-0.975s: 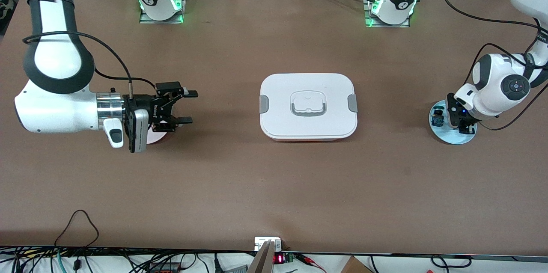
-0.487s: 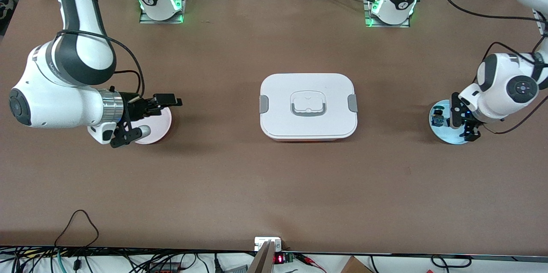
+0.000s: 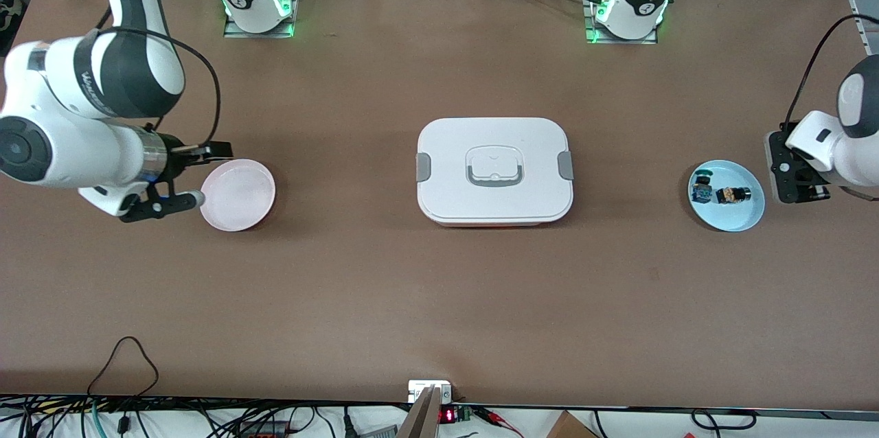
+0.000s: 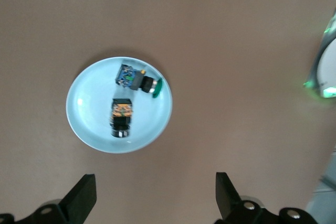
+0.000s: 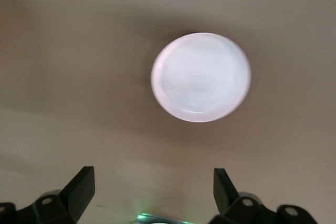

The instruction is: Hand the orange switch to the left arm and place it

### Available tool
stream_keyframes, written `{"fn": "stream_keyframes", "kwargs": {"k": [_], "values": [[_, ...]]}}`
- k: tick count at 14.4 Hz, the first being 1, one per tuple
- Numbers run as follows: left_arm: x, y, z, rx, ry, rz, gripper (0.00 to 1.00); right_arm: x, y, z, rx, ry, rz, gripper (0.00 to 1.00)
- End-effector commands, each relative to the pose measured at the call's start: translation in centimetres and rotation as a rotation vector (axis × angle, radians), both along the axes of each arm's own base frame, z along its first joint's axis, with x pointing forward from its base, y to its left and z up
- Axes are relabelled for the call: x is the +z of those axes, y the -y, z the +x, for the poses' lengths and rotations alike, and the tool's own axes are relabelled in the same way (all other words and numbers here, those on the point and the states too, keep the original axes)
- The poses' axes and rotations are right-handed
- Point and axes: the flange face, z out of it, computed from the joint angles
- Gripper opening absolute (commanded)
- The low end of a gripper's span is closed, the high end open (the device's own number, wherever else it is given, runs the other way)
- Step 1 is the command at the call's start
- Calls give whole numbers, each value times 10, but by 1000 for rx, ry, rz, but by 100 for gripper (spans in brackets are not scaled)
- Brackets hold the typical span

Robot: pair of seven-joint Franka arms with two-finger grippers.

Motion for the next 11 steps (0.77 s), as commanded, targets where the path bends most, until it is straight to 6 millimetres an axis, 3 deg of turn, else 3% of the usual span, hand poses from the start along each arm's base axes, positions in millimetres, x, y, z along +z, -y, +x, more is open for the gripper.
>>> {"fn": "stream_keyframes", "kwargs": {"k": [1, 3, 5, 8, 11], "values": [[48, 28, 10, 148, 10, 36, 100, 43, 46, 0, -32, 100, -9, 100], [89, 65, 11, 276, 54, 85, 100, 64, 82, -1, -55, 160, -11, 100], [114, 96, 10, 434, 105, 139, 100, 83, 95, -13, -85, 169, -17, 100], [129, 128, 1, 648, 107, 193, 100, 84, 72, -23, -209, 149, -34, 100], [144, 149, -5, 828, 138, 231, 100, 84, 71, -22, -170, 168, -16, 100]]}}
